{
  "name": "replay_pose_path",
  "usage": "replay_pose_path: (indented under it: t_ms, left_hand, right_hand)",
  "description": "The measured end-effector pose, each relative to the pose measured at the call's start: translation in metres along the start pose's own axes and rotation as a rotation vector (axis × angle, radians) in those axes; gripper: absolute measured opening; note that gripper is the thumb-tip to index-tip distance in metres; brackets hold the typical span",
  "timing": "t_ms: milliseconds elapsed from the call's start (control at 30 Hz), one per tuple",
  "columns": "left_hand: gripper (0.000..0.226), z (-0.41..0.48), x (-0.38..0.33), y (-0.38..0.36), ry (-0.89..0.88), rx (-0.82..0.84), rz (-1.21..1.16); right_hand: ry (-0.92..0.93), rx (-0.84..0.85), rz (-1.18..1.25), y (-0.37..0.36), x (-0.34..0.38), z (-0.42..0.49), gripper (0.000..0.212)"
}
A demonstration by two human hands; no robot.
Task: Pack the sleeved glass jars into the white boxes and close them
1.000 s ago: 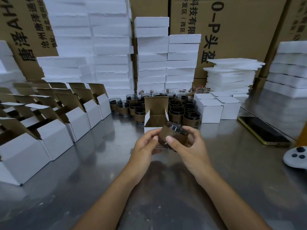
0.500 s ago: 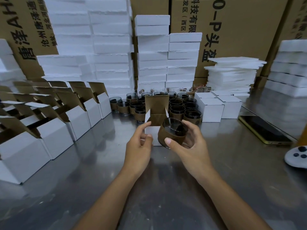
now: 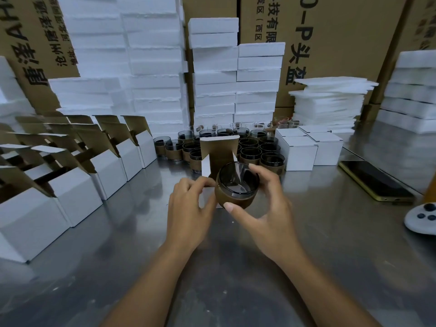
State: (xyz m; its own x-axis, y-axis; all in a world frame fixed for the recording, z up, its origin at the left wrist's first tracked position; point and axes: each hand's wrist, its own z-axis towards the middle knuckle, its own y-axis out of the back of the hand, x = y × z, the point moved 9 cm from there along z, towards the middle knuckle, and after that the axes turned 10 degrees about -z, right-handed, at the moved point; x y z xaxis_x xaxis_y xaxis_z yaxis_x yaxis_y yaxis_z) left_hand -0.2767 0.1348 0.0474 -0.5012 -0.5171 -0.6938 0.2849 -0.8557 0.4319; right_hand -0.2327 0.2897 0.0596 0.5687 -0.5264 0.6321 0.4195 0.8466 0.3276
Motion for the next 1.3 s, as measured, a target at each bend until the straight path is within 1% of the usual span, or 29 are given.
replay_pose_path:
  t_ms: [100,200,267,333,400,567,633,733,867,967,1100,1200,1300]
  left_hand:
    - [0.006,-0.001,-0.013,0.001,-0.105,0.009,0.089]
    - [0.009,-0.004,-0.025,-0.002,-0.200,0.031,0.144]
    - [0.014,-0.006,-0.033,-0.003,-0.272,0.032,0.147]
    - [0.025,-0.009,-0.040,-0.004,-0.324,0.034,0.141]
    - [0.030,-0.010,-0.046,-0.005,-0.361,0.028,0.131]
    - [0.027,-0.015,-0.054,-0.007,-0.462,0.018,0.099]
    - [0.027,-0.016,-0.054,-0.007,-0.473,0.016,0.085]
    - [0.027,-0.016,-0.053,-0.007,-0.474,0.016,0.065]
    - [0.023,-0.017,-0.053,-0.008,-0.485,0.016,0.052]
    - [0.022,-0.016,-0.053,-0.008,-0.490,-0.001,0.034]
    - [0.018,-0.017,-0.051,-0.009,-0.486,-0.001,0.014]
    - [0.016,-0.017,-0.050,-0.009,-0.483,0.000,0.013]
    - [0.015,-0.016,-0.050,-0.010,-0.478,0.007,0.022]
  right_hand:
    - [0.019,-0.044,0.039,0.005,0.005,0.001,0.064]
    - [0.030,-0.073,0.069,0.009,0.009,0.002,0.064]
    - [0.042,-0.093,0.095,0.012,0.011,0.003,0.064]
    - [0.058,-0.112,0.122,0.015,0.013,0.003,0.064]
    - [0.064,-0.117,0.149,0.016,0.015,0.003,0.063]
    - [0.037,-0.090,0.195,0.013,0.013,0.006,0.059]
    - [0.015,-0.086,0.200,0.012,0.010,0.006,0.057]
    - [-0.004,-0.123,0.208,0.014,0.005,0.007,0.052]
    - [0.031,-0.150,0.095,0.017,0.005,0.007,0.048]
    - [0.062,-0.168,-0.060,0.020,0.008,0.007,0.035]
    - [0.100,-0.135,-0.247,0.015,0.009,0.005,0.022]
    - [0.092,-0.124,-0.313,0.014,0.009,0.005,0.018]
    - [0.071,-0.047,-0.318,0.010,0.007,0.006,0.019]
